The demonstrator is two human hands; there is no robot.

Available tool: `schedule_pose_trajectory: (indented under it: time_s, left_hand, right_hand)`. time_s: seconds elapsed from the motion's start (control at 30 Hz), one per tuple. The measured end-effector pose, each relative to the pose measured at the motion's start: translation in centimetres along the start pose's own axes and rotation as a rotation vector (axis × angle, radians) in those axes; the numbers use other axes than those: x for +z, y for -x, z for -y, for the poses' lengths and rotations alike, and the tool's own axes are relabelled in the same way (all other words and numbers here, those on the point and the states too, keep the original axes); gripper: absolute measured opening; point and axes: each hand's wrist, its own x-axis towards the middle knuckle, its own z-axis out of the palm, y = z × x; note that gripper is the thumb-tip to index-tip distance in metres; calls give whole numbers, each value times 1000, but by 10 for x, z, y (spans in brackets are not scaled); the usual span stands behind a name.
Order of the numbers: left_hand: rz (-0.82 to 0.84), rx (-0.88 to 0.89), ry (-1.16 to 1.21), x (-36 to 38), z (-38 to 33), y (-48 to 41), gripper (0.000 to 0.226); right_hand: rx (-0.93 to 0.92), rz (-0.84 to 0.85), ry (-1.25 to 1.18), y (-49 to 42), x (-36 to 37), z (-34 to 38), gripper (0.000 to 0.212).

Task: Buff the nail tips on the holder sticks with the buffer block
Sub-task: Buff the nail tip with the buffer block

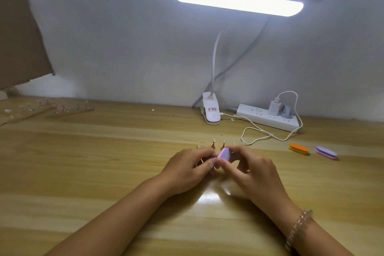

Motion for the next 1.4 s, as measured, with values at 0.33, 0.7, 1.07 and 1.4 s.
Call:
schedule_pose_trajectory:
  time_s: [0.33, 0.7, 1.07, 1.4]
  left_hand:
    - [-15, 0, 59, 2, 1, -2, 16]
    - [-39, 23, 182, 2, 7, -4, 19]
    - [-56, 5, 233, 3, 7, -5, 13]
    - [-27, -2, 188, 1, 6, -6, 21]
  right_hand:
    - [37, -32, -16, -1, 1, -6, 25]
    - [-34, 5, 116, 4, 1, -1, 26]
    - [-68, 53, 65, 6, 3, 7, 37]
    - [7, -31, 71, 3, 3, 1, 32]
